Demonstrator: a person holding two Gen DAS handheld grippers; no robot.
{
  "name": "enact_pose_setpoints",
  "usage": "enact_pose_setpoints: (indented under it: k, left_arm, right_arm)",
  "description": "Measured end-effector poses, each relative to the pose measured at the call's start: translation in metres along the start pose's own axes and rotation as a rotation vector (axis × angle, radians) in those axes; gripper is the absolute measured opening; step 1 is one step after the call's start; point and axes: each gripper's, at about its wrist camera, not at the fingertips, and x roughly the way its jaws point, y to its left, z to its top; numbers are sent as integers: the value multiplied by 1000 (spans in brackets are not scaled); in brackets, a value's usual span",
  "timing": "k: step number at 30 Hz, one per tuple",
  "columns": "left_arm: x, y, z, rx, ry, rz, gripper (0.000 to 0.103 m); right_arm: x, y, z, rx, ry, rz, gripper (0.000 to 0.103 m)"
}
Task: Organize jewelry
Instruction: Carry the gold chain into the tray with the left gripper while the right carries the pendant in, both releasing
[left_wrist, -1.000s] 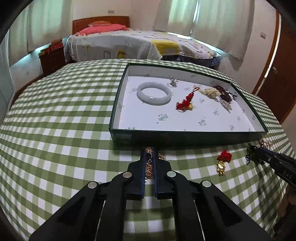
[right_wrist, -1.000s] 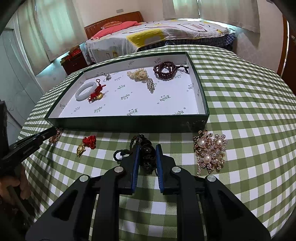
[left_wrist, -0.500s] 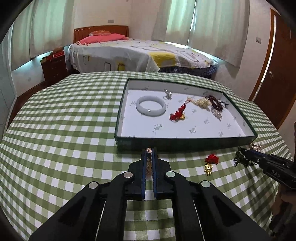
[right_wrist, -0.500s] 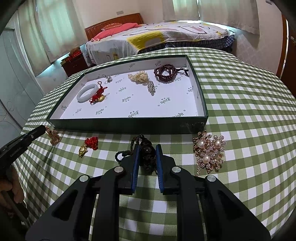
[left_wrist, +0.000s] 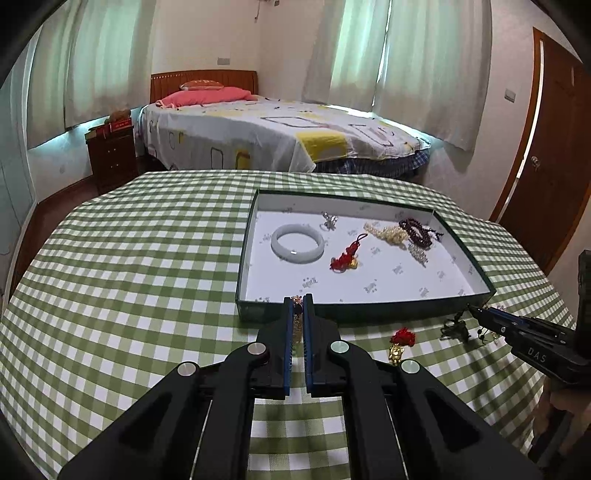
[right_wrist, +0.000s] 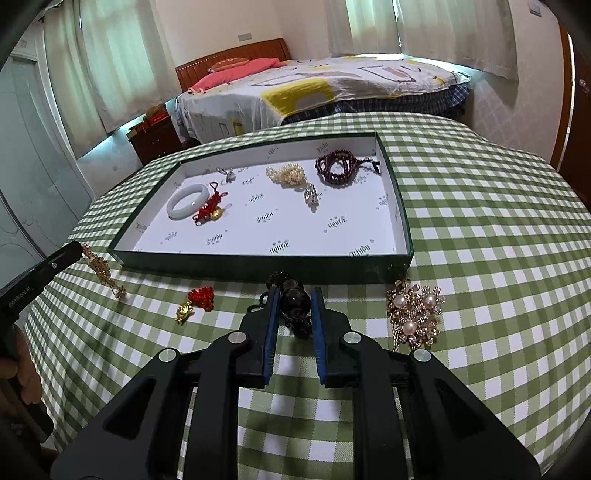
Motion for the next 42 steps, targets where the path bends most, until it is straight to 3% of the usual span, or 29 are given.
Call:
enact_pose_setpoints:
  k: [18,28,37,42]
  left_arm:
    - [-15,-5,17,-13,-59,-21,5]
    - [-21,-15,49,0,-143,-59,5]
    - [-8,-22,89,9,-223,-70,5]
    - [21,-19,87,0,-184,-58,5]
  right_arm:
    - [-28,10,14,-14,-75,16,17]
    - [-38,16,43,-24,-150,23,17]
    - [-33,17,76,-35,-213,14,17]
    - [-10,10,80,-22,-189,-1,17]
